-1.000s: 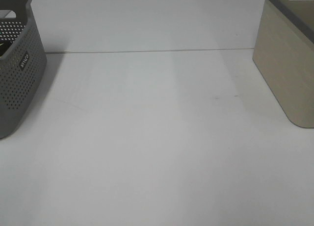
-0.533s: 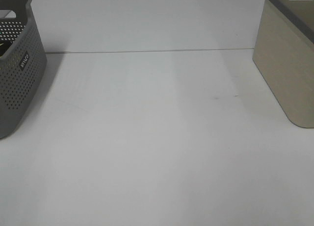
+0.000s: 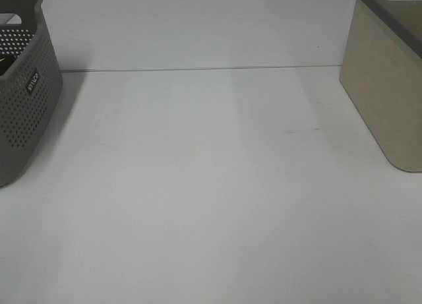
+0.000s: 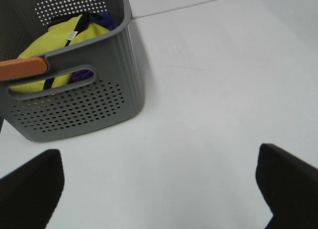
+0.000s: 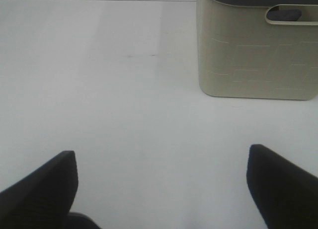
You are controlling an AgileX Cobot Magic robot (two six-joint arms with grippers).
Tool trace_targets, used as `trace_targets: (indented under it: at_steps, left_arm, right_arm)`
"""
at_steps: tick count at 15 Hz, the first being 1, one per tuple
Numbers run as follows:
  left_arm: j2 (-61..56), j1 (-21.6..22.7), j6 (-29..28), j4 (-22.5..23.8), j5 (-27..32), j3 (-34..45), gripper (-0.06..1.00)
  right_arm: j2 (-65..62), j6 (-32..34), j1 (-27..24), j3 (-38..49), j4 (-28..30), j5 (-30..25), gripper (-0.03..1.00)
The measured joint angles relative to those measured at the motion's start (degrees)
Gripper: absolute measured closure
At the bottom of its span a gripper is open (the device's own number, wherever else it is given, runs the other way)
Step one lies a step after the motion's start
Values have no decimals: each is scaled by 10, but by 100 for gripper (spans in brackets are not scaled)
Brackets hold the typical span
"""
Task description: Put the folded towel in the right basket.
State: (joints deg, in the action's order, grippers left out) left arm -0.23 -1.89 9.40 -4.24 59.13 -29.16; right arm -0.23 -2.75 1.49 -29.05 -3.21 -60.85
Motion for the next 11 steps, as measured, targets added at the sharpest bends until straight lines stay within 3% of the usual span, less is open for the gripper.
trace_targets:
  at_steps: [11]
  left_arm:
    - [0, 0, 0, 0, 0, 0, -4]
  right_arm:
    - [0, -1, 0, 0, 0, 0, 11]
